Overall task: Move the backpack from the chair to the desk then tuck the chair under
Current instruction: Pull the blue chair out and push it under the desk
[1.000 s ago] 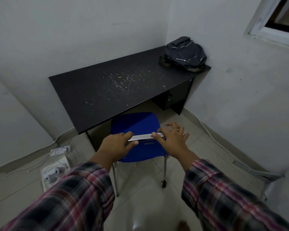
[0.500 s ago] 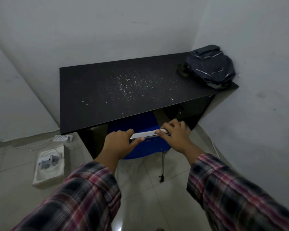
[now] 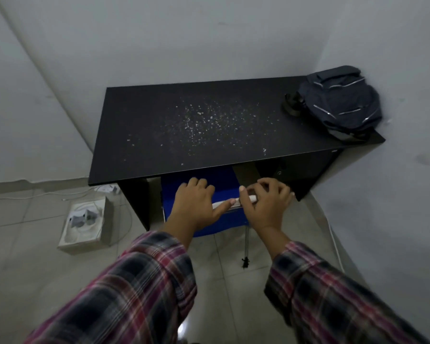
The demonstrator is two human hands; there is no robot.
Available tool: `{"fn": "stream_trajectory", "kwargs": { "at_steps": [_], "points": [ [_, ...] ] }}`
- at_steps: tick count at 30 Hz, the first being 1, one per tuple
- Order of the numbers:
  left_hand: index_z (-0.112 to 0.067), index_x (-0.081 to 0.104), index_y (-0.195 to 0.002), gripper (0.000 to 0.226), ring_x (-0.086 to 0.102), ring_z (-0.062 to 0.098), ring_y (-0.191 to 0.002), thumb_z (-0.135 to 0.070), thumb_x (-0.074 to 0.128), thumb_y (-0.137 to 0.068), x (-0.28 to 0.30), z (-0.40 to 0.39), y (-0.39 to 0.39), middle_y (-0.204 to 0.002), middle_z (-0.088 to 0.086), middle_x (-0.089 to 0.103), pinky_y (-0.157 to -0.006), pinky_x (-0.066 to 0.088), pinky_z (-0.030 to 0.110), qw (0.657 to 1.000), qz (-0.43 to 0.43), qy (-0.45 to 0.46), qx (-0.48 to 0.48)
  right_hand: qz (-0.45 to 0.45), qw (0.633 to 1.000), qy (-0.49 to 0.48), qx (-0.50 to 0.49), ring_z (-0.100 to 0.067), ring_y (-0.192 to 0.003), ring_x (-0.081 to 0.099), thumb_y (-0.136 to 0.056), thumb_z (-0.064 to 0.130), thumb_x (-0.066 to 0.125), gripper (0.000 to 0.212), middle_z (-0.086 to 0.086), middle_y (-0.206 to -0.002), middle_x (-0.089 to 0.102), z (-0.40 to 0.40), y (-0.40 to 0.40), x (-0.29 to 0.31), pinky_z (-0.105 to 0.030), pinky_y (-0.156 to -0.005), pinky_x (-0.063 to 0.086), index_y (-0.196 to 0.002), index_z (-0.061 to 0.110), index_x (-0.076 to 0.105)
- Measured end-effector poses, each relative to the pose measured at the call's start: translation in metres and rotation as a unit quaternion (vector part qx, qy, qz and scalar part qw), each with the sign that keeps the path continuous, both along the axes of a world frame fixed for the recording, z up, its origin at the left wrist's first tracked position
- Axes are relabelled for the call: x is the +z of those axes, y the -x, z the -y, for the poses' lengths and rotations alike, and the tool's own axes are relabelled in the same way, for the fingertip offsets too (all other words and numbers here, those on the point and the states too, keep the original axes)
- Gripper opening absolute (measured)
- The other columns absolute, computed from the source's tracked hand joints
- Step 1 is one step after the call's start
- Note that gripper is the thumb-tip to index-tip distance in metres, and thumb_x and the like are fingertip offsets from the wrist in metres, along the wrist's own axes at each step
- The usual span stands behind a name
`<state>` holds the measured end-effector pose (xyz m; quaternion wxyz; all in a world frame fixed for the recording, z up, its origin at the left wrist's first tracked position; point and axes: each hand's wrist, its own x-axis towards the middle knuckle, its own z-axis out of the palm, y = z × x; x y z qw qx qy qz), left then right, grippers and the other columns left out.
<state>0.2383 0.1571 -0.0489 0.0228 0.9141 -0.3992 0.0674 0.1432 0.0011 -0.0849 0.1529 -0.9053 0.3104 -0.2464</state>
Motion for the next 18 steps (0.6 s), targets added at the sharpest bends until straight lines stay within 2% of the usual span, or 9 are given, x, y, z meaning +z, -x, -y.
{"fn": "stream_trajectory", "kwargs": {
  "at_steps": [1, 3, 11, 18],
  "points": [
    [-0.015, 0.064, -0.107, 0.079, 0.053, 0.025, -0.101, -0.075, 0.017, -0.085, -0.001, 0.005, -0.004, -0.108, 0.006, 0.061, -0.078, 0.041, 0.036, 1.000, 0.009, 0.007, -0.006, -0.005, 1.000, 0.003, -0.001, -0.029, -0.109, 0.046, -0.084, 0.059, 0.044, 0.046, 0.000, -0.108, 0.060, 0.008, -0.006, -0.001, -0.068, -0.107, 0.024, -0.082, 0.021, 0.071],
    [-0.016, 0.064, -0.106, 0.079, 0.053, 0.024, -0.100, -0.074, 0.016, -0.085, -0.006, 0.017, -0.012, -0.108, 0.005, 0.063, -0.080, 0.042, 0.037, 1.000, 0.008, 0.020, -0.006, -0.012, 1.000, 0.007, 0.010, -0.030, -0.107, 0.046, -0.084, 0.060, 0.041, 0.050, 0.000, -0.105, 0.060, 0.027, -0.017, -0.002, -0.067, -0.108, 0.023, -0.080, 0.020, 0.071],
    [-0.015, 0.066, -0.077, 0.066, 0.058, 0.024, -0.082, -0.068, 0.028, -0.088, -0.010, 0.047, -0.062, -0.082, 0.004, 0.066, -0.068, 0.043, 0.036, 0.996, 0.038, 0.068, -0.031, -0.021, 0.999, 0.008, 0.035, -0.026, -0.104, 0.046, -0.087, 0.063, 0.040, 0.051, 0.001, -0.101, 0.060, 0.062, -0.067, -0.001, -0.062, -0.104, 0.032, -0.079, 0.022, 0.069],
    [-0.017, 0.067, -0.068, 0.068, 0.056, 0.022, -0.072, -0.069, 0.028, -0.088, -0.014, 0.059, -0.116, -0.072, 0.002, 0.064, -0.060, 0.038, 0.032, 0.994, 0.065, 0.076, -0.037, -0.018, 0.999, 0.012, 0.031, -0.024, -0.100, 0.047, -0.087, 0.066, 0.039, 0.051, 0.003, -0.098, 0.060, 0.073, -0.114, -0.001, -0.054, -0.099, 0.037, -0.076, 0.025, 0.068]
  ]
}}
